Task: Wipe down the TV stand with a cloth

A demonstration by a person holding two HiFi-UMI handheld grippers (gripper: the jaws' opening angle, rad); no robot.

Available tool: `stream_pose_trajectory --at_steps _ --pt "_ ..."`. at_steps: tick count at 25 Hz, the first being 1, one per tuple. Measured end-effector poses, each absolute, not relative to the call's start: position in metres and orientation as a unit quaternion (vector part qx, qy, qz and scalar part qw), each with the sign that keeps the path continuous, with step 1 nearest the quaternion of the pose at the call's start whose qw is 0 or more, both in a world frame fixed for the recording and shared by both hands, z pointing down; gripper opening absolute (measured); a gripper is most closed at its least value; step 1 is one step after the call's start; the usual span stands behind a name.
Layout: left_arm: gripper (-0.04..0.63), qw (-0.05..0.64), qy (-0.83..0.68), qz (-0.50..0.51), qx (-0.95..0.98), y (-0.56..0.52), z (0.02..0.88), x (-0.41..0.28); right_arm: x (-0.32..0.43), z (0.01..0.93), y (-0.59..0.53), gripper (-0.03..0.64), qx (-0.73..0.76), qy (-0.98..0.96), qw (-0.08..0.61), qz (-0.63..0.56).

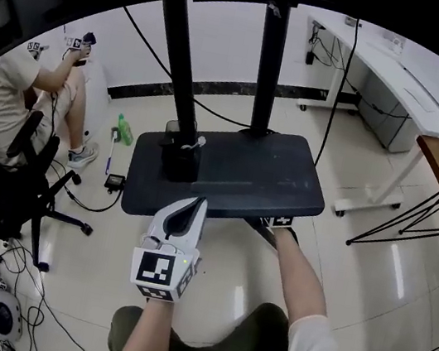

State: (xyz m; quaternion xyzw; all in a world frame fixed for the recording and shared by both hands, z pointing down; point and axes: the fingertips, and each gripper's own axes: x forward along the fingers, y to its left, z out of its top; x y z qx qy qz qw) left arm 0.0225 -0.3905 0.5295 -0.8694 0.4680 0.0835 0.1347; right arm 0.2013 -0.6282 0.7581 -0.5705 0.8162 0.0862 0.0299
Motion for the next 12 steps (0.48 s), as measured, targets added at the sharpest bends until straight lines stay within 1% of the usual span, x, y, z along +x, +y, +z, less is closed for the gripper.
stream_pose_trajectory --at_steps 3,7,8,12 --pt "0.160 0.133 0.466 0.090 -0.870 -0.391 0.525 0.020 0.192 0.836 -0.651 0.058 -0.568 0.822 -0.021 0.046" --pt "0.160 0.132 0.472 0.086 -0.867 -0.392 0.525 0.018 0.185 0.992 -0.669 0.058 -0.553 0.825 -0.101 -0.049" --pt "0.160 0.133 0.473 0.085 -0.867 -0.392 0.525 0.018 0.184 1.020 -0.668 0.058 -0.550 0.825 -0.113 -0.062" --pt "0.160 0.140 0.472 0.085 -0.867 -0.395 0.524 0.018 0.183 1.050 -0.665 0.058 -0.543 0.827 -0.135 -0.053"
